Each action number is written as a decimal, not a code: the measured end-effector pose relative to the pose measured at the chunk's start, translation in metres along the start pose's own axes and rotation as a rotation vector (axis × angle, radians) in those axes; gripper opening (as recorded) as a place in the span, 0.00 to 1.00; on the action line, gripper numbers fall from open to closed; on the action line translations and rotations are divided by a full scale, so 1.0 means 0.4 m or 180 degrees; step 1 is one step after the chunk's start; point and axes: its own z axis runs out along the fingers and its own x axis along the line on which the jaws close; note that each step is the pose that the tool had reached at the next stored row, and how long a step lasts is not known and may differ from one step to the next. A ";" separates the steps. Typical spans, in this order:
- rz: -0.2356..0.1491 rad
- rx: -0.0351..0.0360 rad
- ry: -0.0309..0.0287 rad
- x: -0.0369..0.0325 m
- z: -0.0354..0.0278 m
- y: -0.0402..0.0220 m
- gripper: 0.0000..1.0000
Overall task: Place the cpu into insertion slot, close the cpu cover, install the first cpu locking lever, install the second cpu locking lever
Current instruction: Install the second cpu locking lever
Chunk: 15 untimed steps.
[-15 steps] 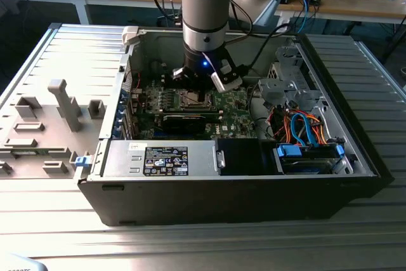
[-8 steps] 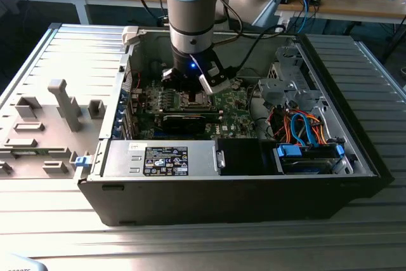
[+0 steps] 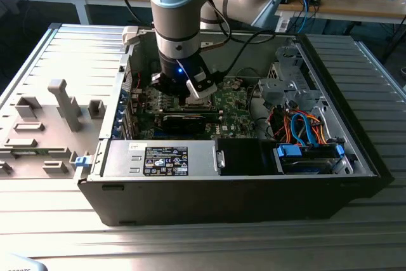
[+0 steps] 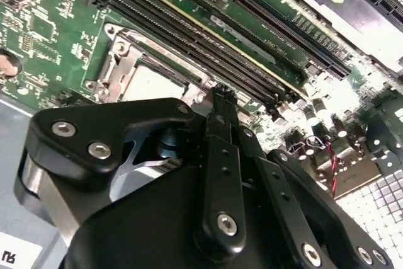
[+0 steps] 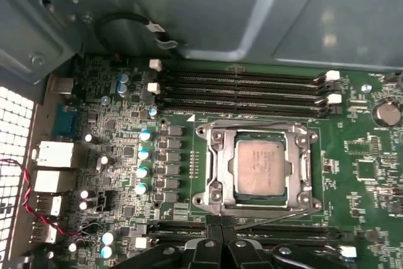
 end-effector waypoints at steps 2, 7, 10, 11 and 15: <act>-0.0020 -0.0016 0.0002 0.013 0.034 -0.006 0.11; -0.0260 -0.0079 0.0047 0.035 0.068 0.005 0.11; -0.0296 -0.0085 0.0054 0.035 0.072 0.005 0.11; -0.0315 -0.0085 0.0058 0.034 0.073 0.006 0.11; -0.0342 -0.0087 0.0063 0.030 0.076 0.006 0.11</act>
